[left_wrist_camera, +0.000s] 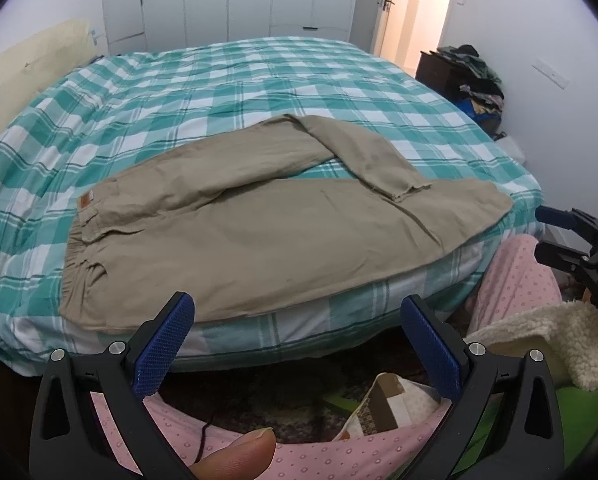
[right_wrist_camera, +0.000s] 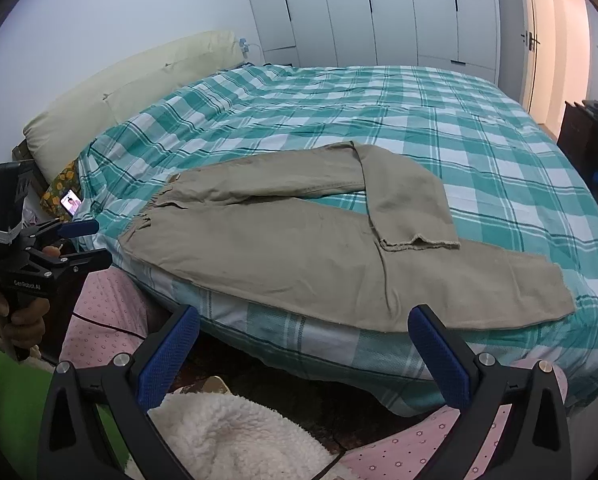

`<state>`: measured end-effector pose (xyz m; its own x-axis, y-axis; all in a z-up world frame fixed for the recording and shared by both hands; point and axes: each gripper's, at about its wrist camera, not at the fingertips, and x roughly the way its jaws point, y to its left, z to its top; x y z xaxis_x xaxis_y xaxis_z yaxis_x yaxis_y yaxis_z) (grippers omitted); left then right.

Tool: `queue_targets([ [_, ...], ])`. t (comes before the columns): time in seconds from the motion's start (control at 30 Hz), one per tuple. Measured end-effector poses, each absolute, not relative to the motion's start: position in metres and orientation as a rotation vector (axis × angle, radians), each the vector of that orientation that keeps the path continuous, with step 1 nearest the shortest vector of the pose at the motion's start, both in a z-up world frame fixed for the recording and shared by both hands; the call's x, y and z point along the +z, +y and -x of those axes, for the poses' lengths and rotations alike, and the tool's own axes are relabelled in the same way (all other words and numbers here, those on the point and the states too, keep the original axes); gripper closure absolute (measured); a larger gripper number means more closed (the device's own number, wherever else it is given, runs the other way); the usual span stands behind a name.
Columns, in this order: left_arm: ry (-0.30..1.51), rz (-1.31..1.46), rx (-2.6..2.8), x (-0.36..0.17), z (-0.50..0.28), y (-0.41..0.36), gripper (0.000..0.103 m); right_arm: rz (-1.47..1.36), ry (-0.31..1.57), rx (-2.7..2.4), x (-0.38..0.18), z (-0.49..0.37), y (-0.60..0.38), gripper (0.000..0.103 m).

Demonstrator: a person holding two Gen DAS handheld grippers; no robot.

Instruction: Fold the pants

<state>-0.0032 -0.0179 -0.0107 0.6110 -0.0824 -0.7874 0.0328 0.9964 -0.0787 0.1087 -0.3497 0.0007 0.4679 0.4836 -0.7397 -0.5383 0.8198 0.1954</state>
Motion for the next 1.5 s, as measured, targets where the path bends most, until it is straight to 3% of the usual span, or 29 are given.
queue_targets([
  [1.5, 0.920, 0.033, -0.112, -0.014, 0.006, -0.029, 0.000, 0.045, 0.891, 0.678, -0.006, -0.106, -0.338, 0.000],
])
